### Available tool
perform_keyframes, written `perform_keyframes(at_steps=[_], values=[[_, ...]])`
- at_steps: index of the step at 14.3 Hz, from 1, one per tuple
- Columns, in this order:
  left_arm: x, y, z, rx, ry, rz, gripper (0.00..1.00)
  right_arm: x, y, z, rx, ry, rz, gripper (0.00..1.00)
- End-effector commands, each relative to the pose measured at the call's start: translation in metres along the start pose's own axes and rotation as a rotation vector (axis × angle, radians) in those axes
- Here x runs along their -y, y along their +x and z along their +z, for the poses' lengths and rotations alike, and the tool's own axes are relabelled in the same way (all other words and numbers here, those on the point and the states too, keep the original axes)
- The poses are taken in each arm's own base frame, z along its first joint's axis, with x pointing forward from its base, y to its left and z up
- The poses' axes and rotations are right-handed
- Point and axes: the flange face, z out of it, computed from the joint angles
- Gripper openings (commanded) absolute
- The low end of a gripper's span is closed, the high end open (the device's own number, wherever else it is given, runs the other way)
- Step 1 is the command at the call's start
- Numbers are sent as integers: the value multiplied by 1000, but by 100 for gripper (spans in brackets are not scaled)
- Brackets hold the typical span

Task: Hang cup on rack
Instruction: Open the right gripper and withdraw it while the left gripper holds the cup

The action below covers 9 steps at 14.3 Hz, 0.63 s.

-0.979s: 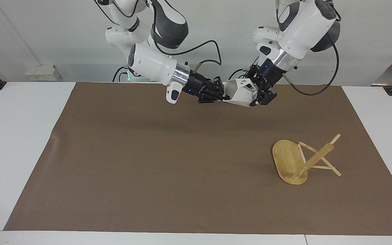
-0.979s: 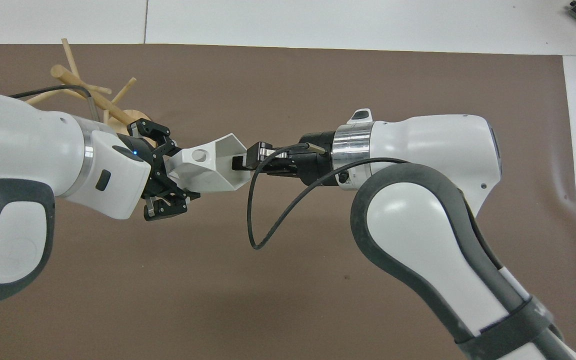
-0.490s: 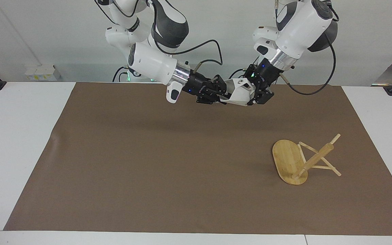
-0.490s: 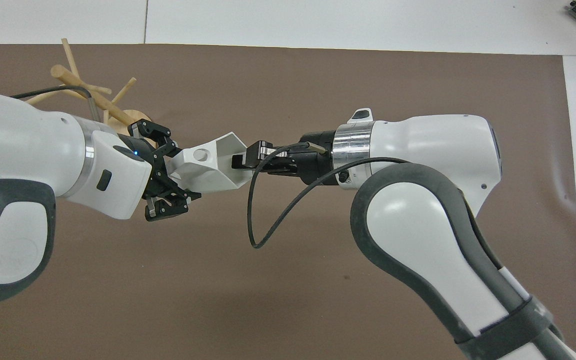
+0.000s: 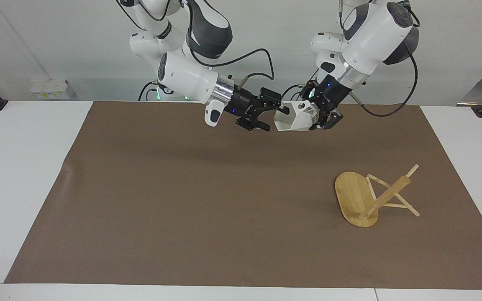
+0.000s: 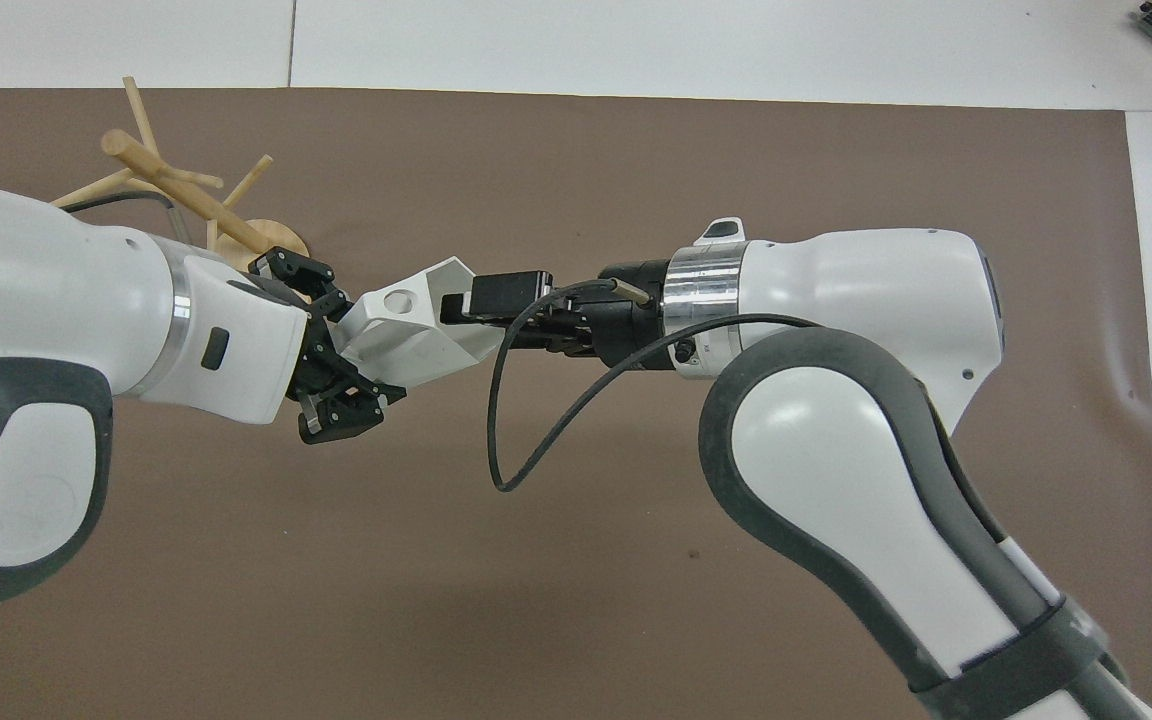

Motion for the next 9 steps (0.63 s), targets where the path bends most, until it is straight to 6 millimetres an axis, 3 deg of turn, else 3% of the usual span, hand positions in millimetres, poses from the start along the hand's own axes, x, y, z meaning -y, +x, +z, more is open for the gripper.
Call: perform_keyframes(at_steps=[1, 5, 9], values=[[-3, -20, -3, 59, 36, -79, 0, 5, 2, -6, -25, 12, 11, 100], [3, -33, 10, 116, 92, -310, 0, 3, 14, -38, -83, -60, -99, 100], [44, -57, 16, 96, 120, -402, 0, -20, 40, -104, -176, -390, -314, 100]])
